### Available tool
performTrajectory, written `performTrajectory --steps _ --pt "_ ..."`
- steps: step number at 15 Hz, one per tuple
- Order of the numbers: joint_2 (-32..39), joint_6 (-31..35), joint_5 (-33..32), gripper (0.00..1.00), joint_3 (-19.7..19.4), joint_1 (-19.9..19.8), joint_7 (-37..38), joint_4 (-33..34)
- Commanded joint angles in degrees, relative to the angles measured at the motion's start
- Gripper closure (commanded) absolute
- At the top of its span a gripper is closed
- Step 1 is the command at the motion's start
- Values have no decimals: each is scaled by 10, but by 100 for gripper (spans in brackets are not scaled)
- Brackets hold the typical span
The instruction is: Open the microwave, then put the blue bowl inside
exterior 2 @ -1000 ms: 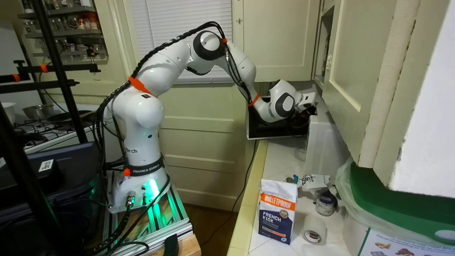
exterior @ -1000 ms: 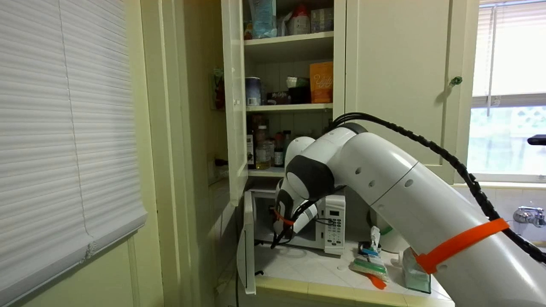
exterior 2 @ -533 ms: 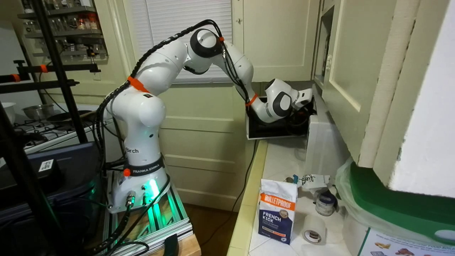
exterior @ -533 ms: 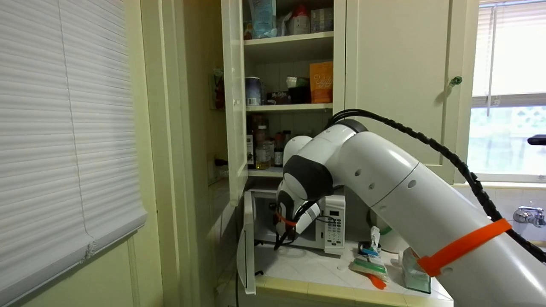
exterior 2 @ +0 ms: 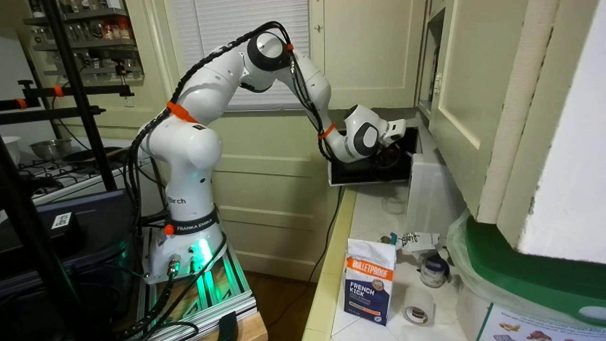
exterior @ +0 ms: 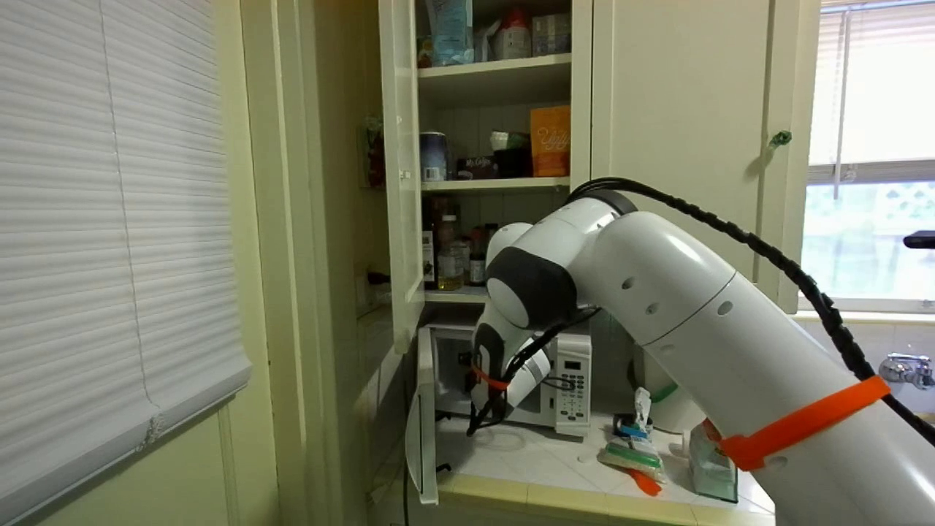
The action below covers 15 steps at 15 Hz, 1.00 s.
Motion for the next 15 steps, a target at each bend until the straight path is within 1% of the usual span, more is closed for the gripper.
performTrajectory --steps 1,2,3,4,5,6,10,11,12,13,14,15 --pt "-56 22 -9 100 0 19 -4 -74" --pt "-67 10 -8 100 -5 26 -5 -88" --pt "-89 6 -20 100 5 20 -8 -105" --pt "-101 5 -21 100 2 23 -9 -118" --pt "-120 1 -32 100 11 17 -11 -133" --pt "-133 -1 -32 100 5 22 -11 -148" --pt "-210 -17 -90 99 36 -12 -10 -202" --pt "-230 -21 -109 74 48 -25 -8 -215" --pt "-248 -29 -127 73 60 -37 -6 -226" --pt "-266 -40 -142 68 72 -50 -2 -238" --pt "-287 -48 -165 60 96 -74 1 -251" --pt "-321 -65 -80 53 174 -130 -103 -273"
